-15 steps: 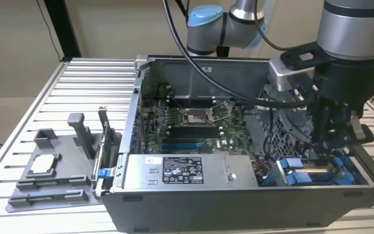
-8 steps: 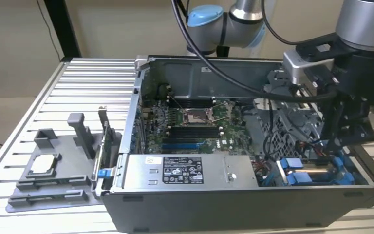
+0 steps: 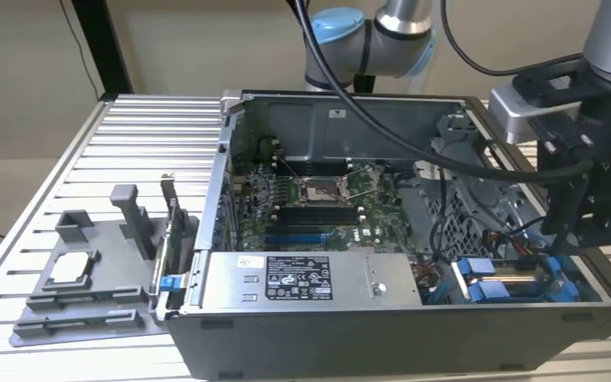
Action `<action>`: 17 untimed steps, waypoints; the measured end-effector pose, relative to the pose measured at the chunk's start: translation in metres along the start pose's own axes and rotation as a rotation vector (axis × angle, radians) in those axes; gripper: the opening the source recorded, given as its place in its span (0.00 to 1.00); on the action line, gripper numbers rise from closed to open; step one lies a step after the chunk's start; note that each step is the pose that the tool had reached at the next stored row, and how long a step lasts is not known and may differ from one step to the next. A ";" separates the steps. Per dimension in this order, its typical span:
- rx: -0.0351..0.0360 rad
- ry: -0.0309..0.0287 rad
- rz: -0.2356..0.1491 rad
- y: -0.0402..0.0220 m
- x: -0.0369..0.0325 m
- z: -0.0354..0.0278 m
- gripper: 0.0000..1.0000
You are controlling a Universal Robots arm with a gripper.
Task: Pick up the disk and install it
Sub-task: 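Insert the second disk wire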
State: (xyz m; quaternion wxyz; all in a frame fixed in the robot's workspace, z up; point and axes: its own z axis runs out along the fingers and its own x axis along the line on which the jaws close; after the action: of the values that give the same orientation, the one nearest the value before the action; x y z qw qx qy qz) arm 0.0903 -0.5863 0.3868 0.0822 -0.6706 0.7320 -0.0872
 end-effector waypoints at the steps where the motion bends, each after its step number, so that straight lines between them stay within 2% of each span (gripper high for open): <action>1: -0.0016 -0.0008 0.000 -0.0020 0.0018 0.0005 0.00; 7: -0.0084 -0.0086 0.002 -0.0148 0.0110 0.0036 0.00; 9: -0.0103 -0.0176 0.004 -0.0186 0.0127 0.0045 0.00; 10: -0.0113 -0.0262 0.006 -0.0212 0.0129 0.0048 0.00; 11: -0.0124 -0.0385 0.009 -0.0236 0.0129 0.0052 0.00; 16: -0.0202 -0.1252 0.030 -0.0335 0.0126 0.0077 0.00; 17: -0.0215 -0.1407 0.034 -0.0346 0.0131 0.0079 0.00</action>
State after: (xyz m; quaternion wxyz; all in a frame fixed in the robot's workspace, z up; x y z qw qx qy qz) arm 0.1245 -0.6024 0.3874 0.1277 -0.6634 0.7366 -0.0306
